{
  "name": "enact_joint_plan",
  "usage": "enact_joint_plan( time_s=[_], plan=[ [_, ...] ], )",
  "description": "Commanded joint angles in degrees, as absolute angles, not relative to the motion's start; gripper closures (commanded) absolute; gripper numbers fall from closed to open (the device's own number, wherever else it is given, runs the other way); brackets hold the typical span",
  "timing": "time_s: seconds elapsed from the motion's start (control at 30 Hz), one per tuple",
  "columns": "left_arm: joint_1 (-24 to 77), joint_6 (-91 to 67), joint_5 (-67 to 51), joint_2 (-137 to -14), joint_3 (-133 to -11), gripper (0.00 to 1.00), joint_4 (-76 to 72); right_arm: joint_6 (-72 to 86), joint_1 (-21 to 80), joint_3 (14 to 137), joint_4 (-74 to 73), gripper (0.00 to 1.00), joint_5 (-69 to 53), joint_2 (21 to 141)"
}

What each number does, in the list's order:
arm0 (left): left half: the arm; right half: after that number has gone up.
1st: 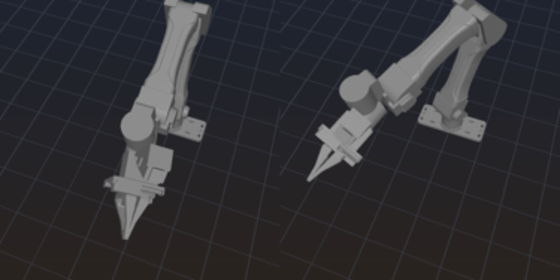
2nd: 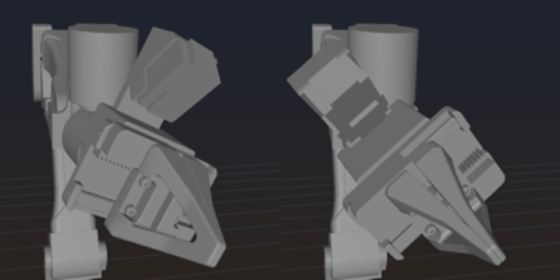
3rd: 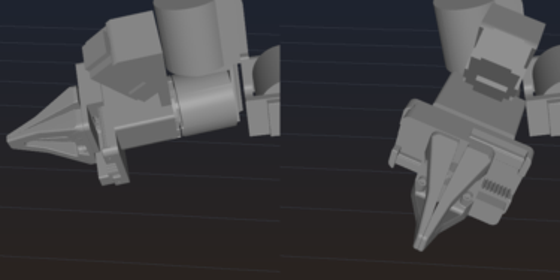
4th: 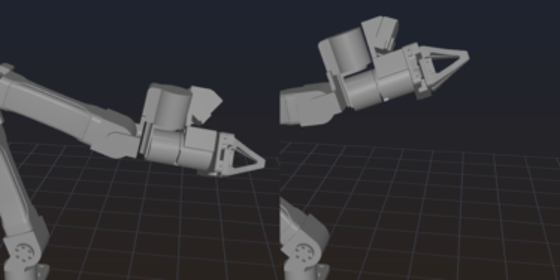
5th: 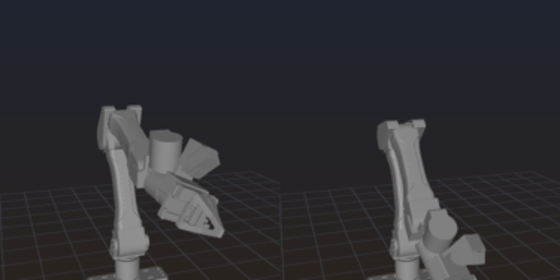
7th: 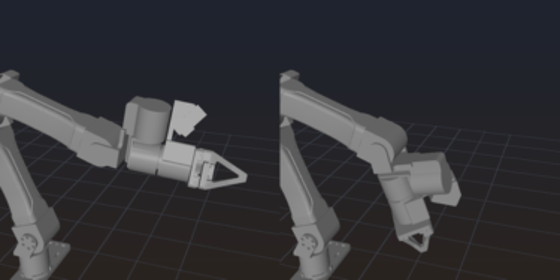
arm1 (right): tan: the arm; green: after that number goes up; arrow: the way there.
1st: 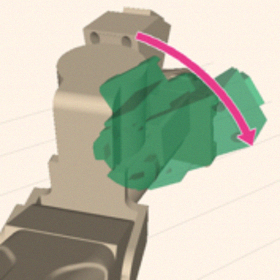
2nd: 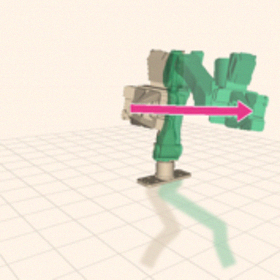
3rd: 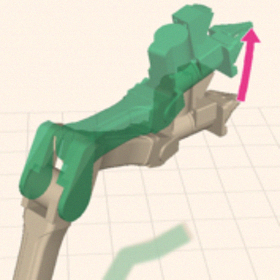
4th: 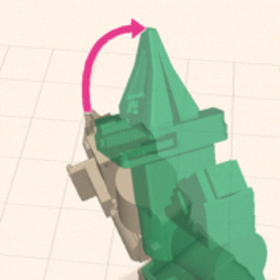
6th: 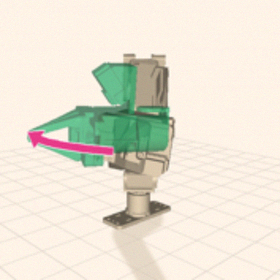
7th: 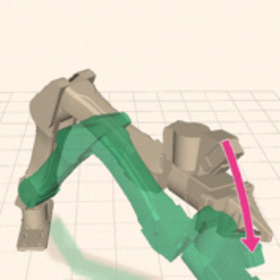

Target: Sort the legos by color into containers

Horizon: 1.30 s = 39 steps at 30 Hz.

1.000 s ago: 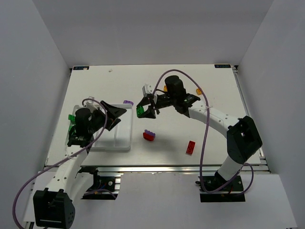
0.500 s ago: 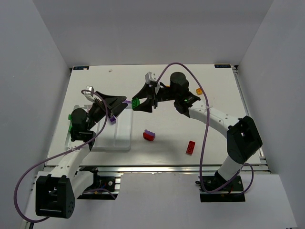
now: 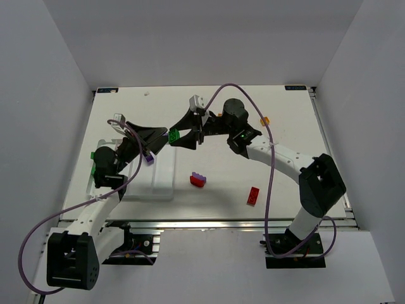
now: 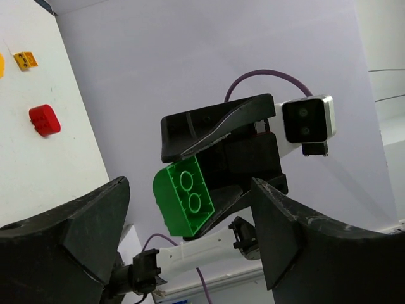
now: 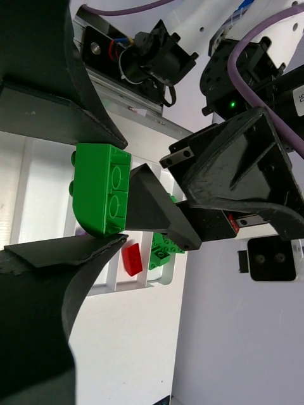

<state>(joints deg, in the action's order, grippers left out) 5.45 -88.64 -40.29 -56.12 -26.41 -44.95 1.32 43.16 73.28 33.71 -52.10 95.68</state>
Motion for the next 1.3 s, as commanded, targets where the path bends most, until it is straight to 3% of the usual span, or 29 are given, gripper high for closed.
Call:
enact_joint_plan(
  time_s=[0.0,0.3,0.43,0.53,0.57,0.67,0.7,0.77,0.8,1.1,1.27],
  plan=[
    [6.33,-89.30,-41.31,-56.42,-25.66,0.16,-47.11,0.27,44.56,74.53,37.00,0.88,-50.19,97.29],
    [8.17,-90.26,-41.04,-57.30,-26.01,0.31,-47.55,-3.52,45.88,74.62,37.88,0.82,-47.82,99.67],
    [8.88,-90.79,-41.75,-57.92,-26.37,0.53,-47.99,-3.34,45.97,74.62,39.28,0.75,-45.97,100.02],
    [8.88,-90.97,-41.66,-57.92,-26.37,0.64,-47.99,-3.34,46.05,74.62,39.55,0.69,-45.70,100.28],
    [9.05,-90.97,-41.66,-57.92,-26.45,0.75,-47.90,-3.34,45.97,74.53,39.55,0.67,-45.62,100.28],
    [8.96,-90.18,-41.57,-57.48,-26.63,0.96,-46.59,-3.95,45.97,74.18,38.59,0.49,-44.83,100.11],
    [8.96,-89.31,-41.57,-57.31,-26.98,0.98,-45.45,-4.39,45.97,74.27,37.89,0.33,-43.69,100.02],
    [8.53,-84.59,-41.40,-56.61,-28.20,1.00,-37.24,-5.88,45.70,74.79,35.09,0.13,-42.55,99.76],
    [8.18,-82.11,-41.40,-56.25,-30.30,1.00,-33.18,-6.58,45.18,75.06,33.85,0.11,-41.15,99.58],
    [-7.89,-47.23,-32.54,-59.84,-47.27,1.00,26.50,-16.95,38.95,68.40,24.71,0.11,-39.02,92.56],
    [-12.83,-34.20,-5.31,-66.17,-57.82,1.00,50.08,-24.16,36.22,62.68,19.78,0.14,-37.44,88.25]
  ],
)
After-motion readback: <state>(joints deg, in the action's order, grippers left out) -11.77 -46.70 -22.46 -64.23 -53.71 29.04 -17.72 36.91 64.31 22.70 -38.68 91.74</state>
